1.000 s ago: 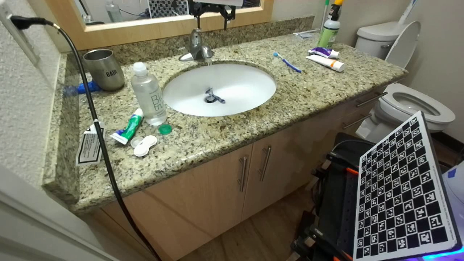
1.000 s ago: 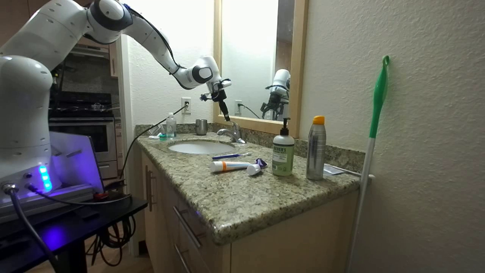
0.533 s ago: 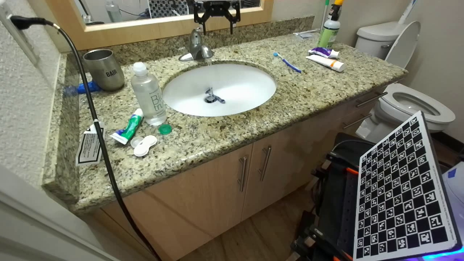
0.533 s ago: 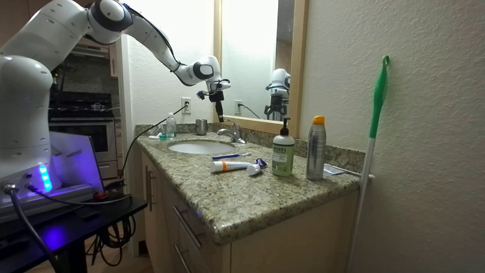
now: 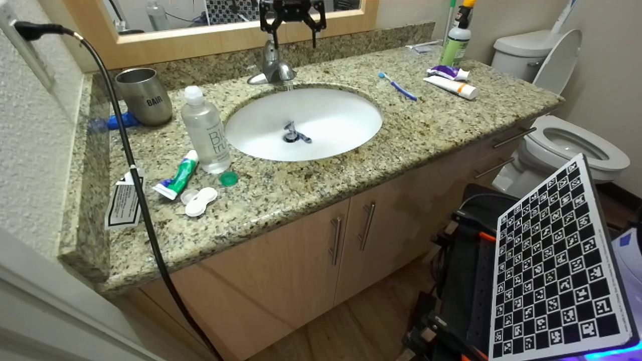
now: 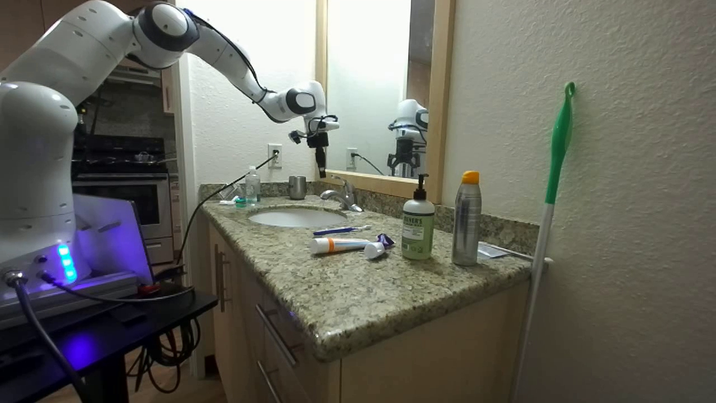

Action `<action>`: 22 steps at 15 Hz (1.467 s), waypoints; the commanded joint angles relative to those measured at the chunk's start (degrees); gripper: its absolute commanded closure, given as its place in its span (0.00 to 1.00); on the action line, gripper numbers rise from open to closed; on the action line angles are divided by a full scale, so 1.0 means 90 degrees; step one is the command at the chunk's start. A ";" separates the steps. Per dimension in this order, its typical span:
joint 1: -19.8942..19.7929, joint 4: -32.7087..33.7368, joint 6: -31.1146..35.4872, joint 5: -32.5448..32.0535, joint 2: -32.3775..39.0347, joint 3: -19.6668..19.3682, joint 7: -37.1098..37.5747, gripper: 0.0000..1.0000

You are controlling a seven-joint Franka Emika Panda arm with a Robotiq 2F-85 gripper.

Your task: Close the tap

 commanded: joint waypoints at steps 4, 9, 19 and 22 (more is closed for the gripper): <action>-0.0039 -0.0413 0.0995 0.0138 -0.0808 0.0116 -0.0156 0.00; 0.0004 -0.0280 0.1223 -0.0102 -0.0558 -0.0041 0.0311 0.00; -0.0062 -0.0166 0.1396 -0.0060 -0.0109 -0.0080 0.0462 0.00; -0.0047 -0.0300 0.1455 -0.0068 -0.0202 -0.0078 0.0430 0.00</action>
